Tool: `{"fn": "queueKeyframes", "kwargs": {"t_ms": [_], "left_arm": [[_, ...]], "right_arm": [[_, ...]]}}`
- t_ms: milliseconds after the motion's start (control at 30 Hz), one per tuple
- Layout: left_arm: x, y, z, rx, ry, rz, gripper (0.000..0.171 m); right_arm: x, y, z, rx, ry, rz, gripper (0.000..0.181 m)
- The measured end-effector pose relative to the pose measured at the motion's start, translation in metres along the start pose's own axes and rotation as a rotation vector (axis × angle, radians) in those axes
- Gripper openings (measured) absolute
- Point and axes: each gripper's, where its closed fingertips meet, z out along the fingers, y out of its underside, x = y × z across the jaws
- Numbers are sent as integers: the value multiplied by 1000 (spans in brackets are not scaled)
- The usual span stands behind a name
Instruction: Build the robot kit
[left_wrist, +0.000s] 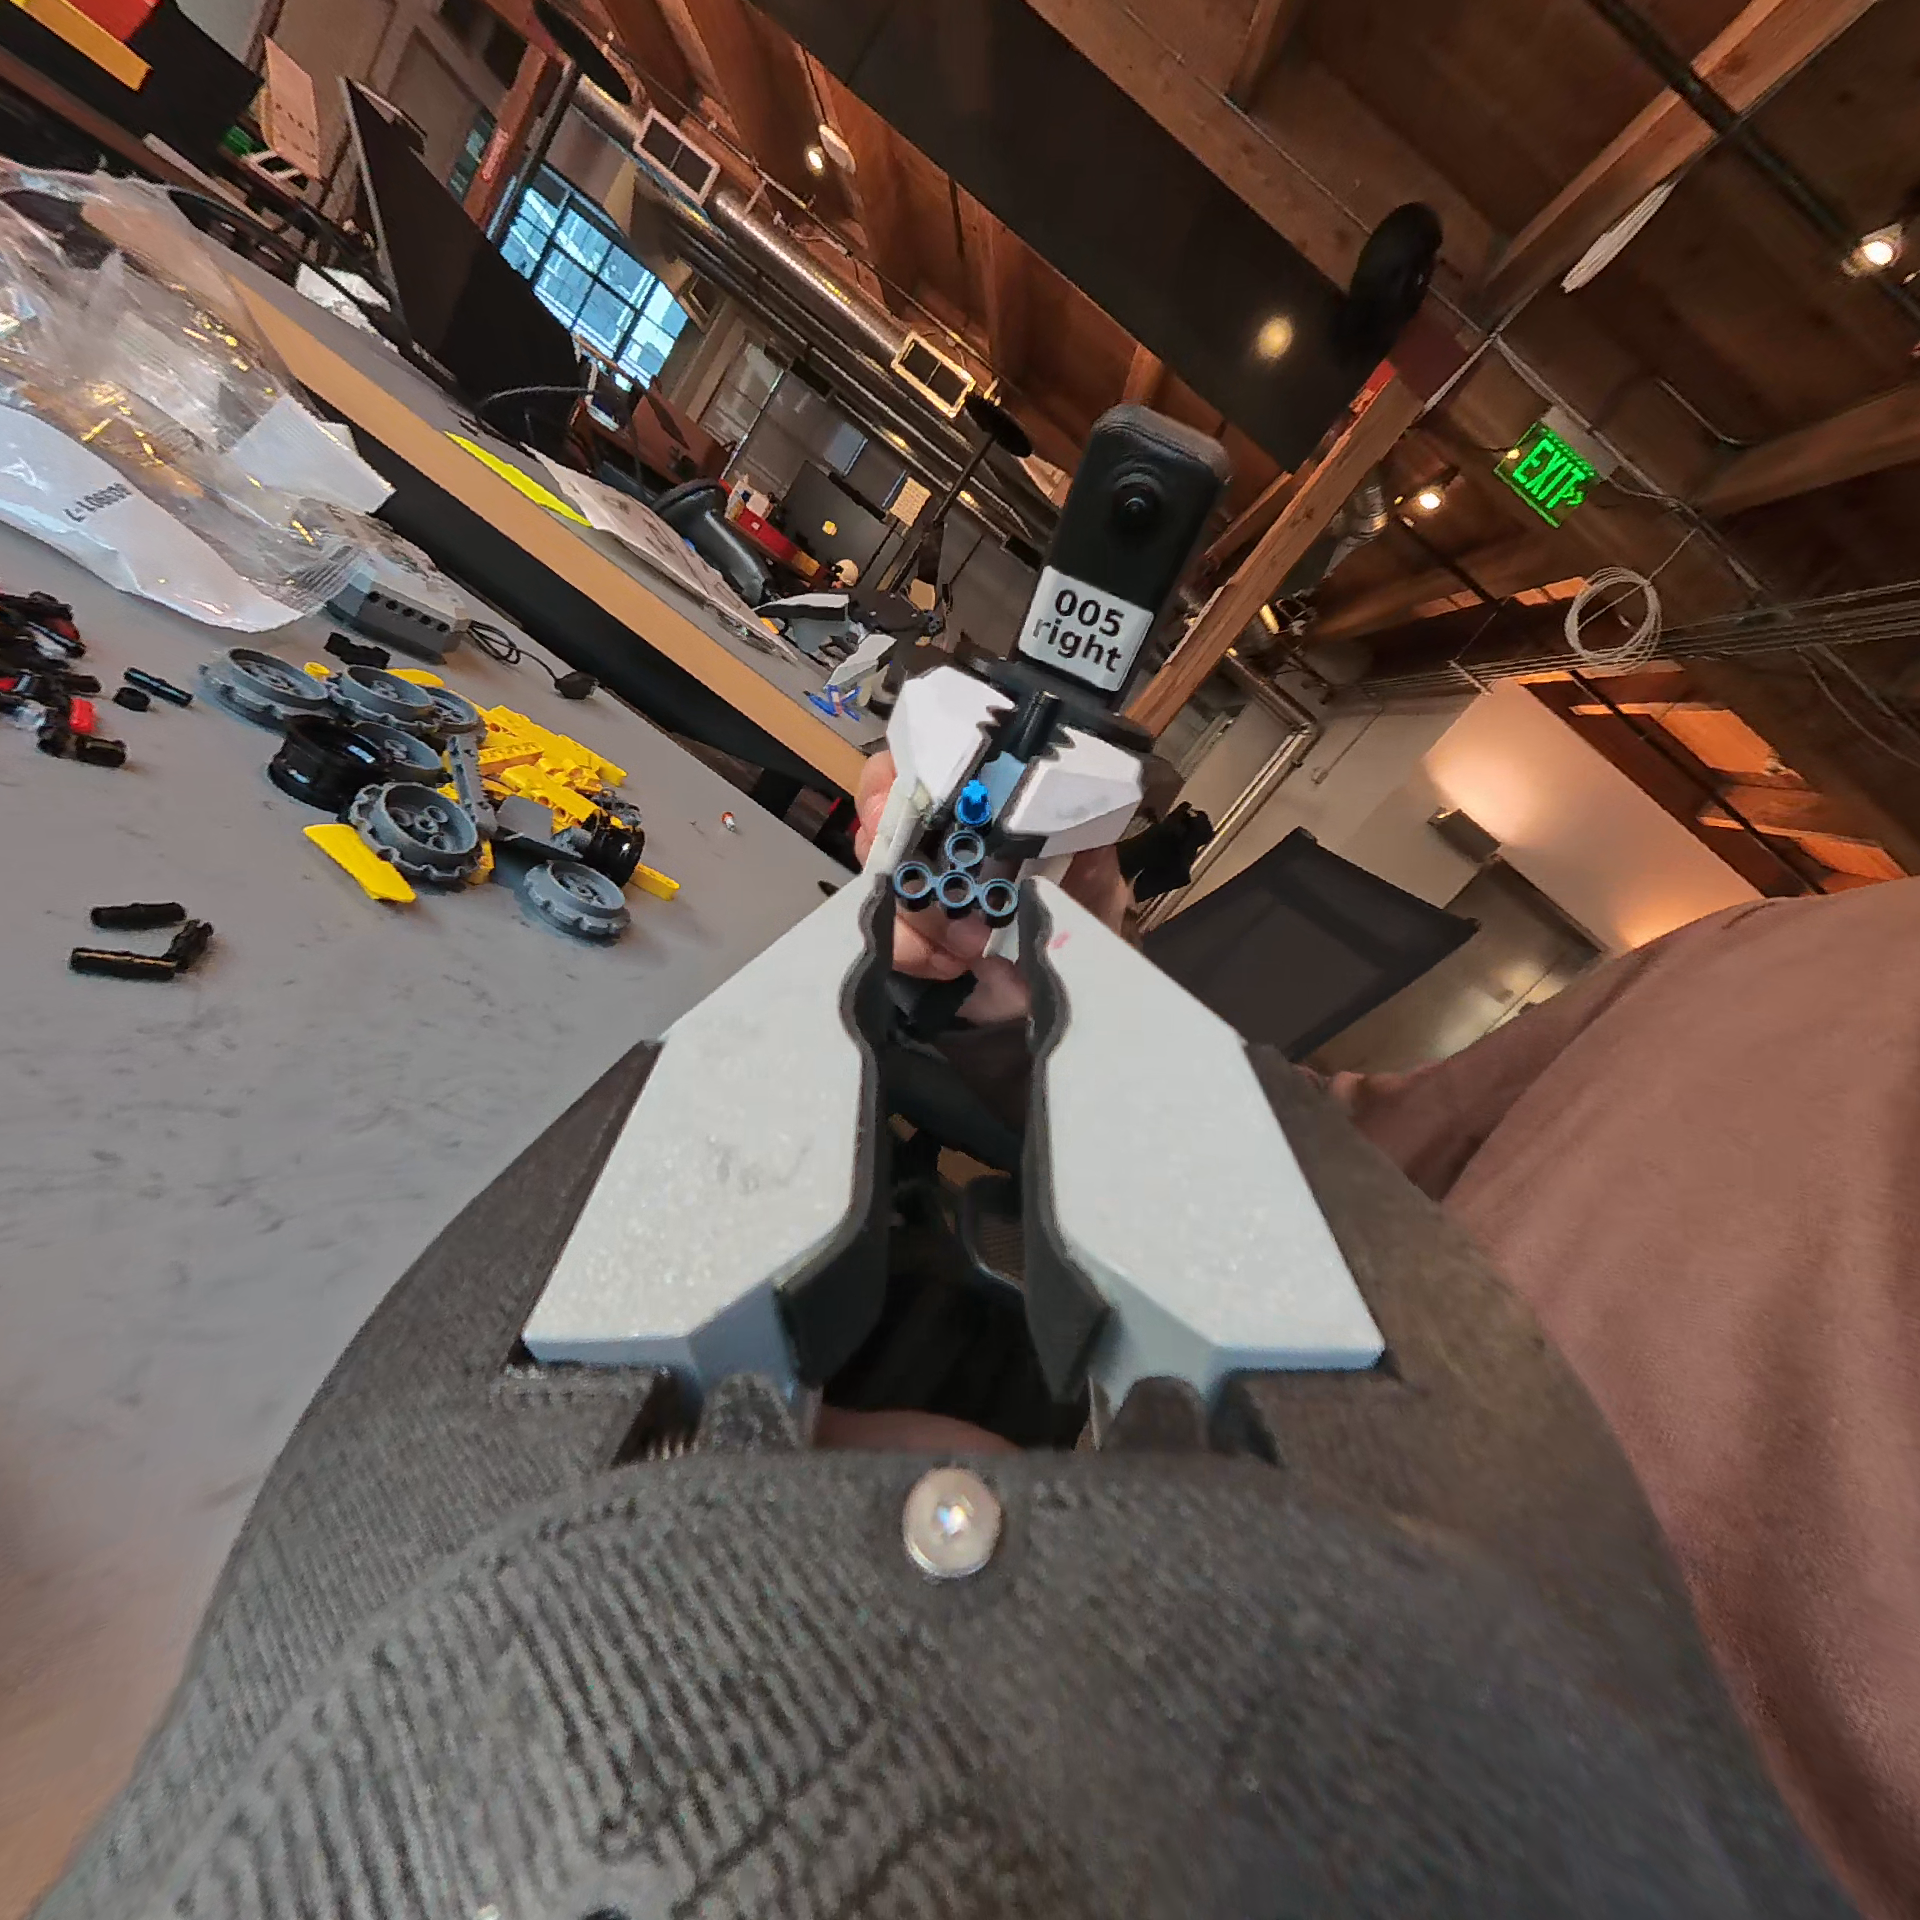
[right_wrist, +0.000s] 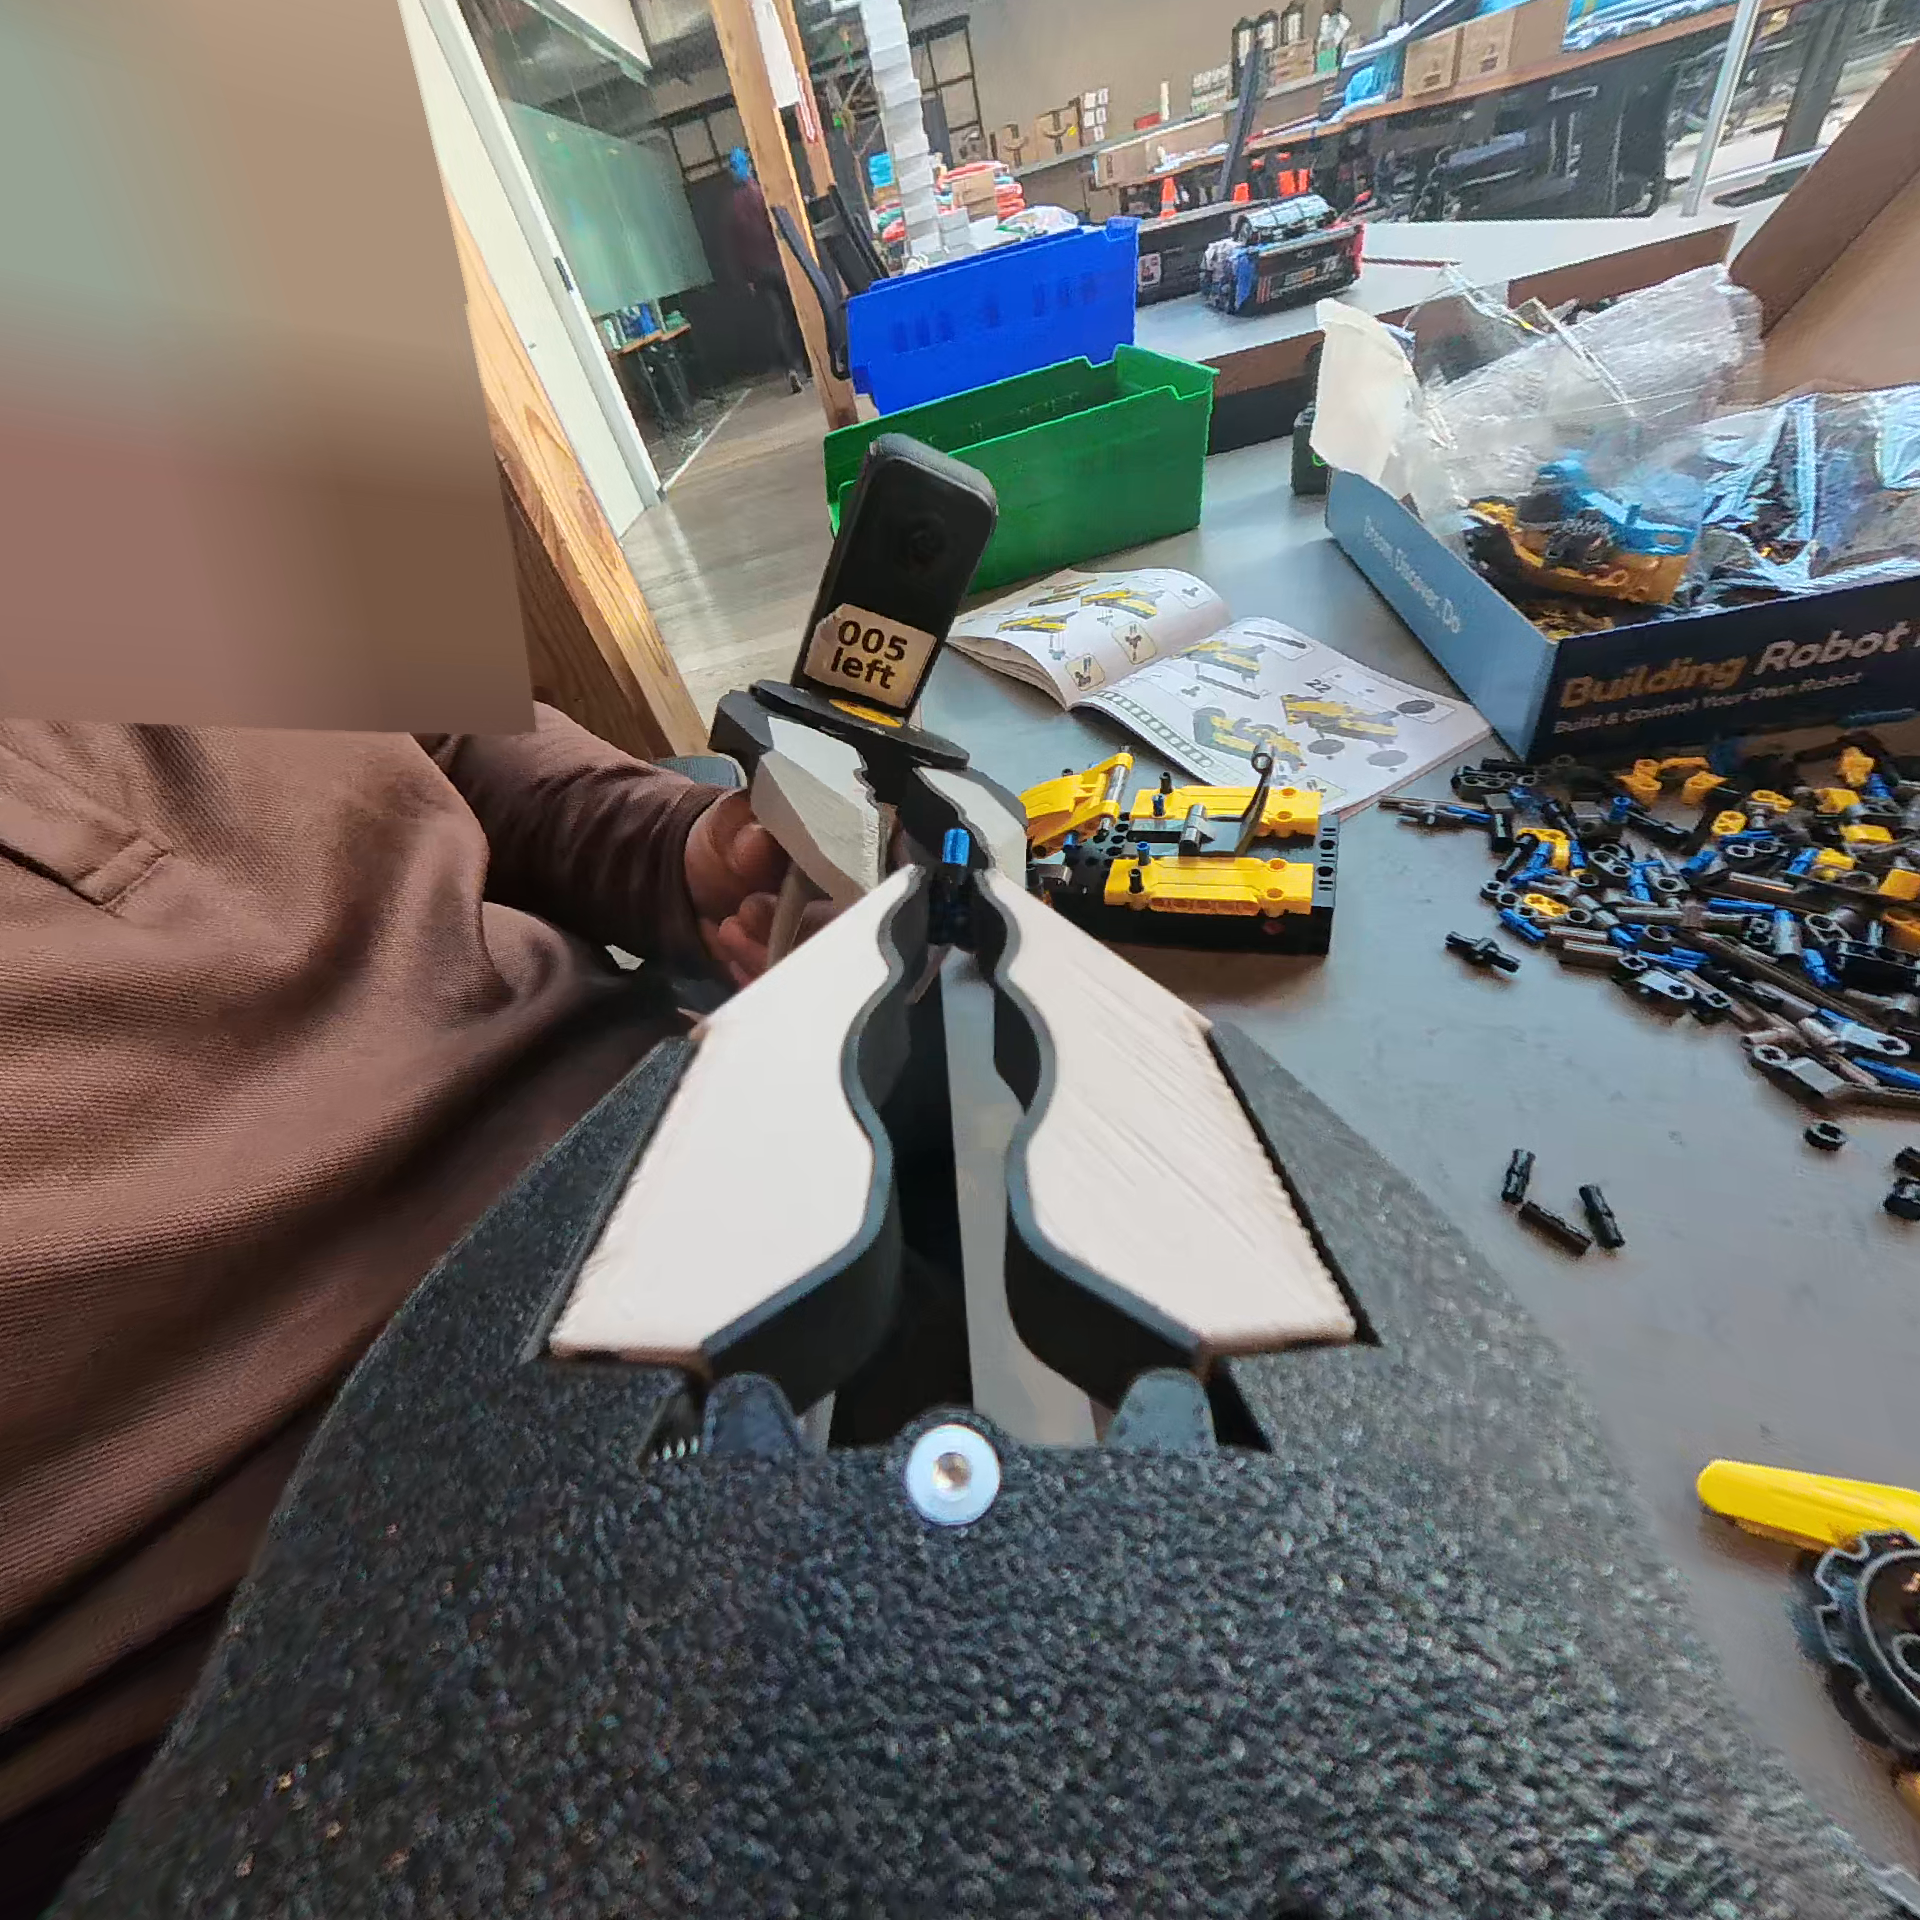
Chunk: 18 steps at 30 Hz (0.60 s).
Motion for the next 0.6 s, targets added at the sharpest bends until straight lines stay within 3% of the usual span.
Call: {"fn": "queueKeyframes", "kwargs": {"t_ms": [167, 467, 600], "left_arm": [[-13, 6, -10, -93, -104, 125, 21], [-50, 43, -18, -536, -338, 481, 21], [-68, 58, -17, -680, -408, 552, 21]], "right_arm": [[6, 12, 10, -21, -21, 22, 4], [24, 65, 12, -311, 41, -69, 5], [35, 84, 11, -412, 84, -85, 5]]}}
